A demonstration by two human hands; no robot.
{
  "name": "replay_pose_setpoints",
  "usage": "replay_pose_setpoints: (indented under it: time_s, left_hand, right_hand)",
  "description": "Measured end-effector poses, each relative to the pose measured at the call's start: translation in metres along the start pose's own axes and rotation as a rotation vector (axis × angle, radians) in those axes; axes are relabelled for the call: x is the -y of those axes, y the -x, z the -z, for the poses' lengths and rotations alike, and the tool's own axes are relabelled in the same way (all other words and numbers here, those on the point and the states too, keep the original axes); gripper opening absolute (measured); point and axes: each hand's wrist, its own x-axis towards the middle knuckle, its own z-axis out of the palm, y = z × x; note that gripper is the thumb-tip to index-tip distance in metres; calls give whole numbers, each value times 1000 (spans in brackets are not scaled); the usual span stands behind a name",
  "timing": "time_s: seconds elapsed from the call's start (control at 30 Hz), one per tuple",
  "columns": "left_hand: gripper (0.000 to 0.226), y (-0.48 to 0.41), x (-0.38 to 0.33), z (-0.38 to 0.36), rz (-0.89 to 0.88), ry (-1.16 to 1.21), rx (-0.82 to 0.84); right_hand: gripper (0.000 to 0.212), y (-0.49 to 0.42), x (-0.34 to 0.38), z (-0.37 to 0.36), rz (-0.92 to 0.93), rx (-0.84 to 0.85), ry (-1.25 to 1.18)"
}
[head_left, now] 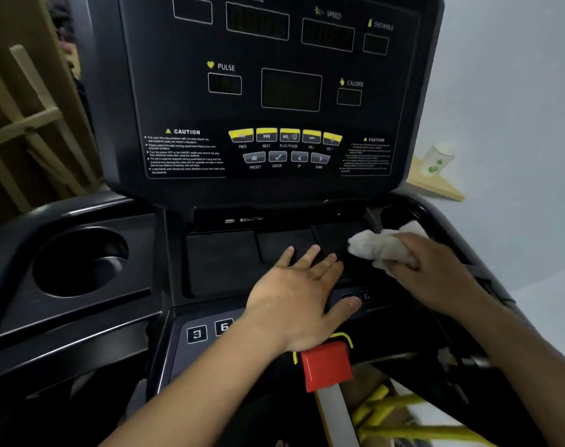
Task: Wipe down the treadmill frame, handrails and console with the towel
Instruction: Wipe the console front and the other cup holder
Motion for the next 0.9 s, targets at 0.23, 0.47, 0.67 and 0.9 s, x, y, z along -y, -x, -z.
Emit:
replay_pose_setpoints:
  time_s: [0.23,0.47,0.67,0.9]
  left_hand:
    - [74,-2,-1,-1,16,15,-19]
    - [83,-13,-5,0,101,141,-90]
    - [29,-57,-57,10,210,663,-394]
    - [46,-89,-96,14,315,776,-504]
  right_hand:
    - [46,-52,-13,0,-74,-26,127]
    - [42,-18,-5,-21,433,15,136]
    - [35,-25,-37,13,381,118,-451]
    - [69,-51,-60,50,457,136,-985]
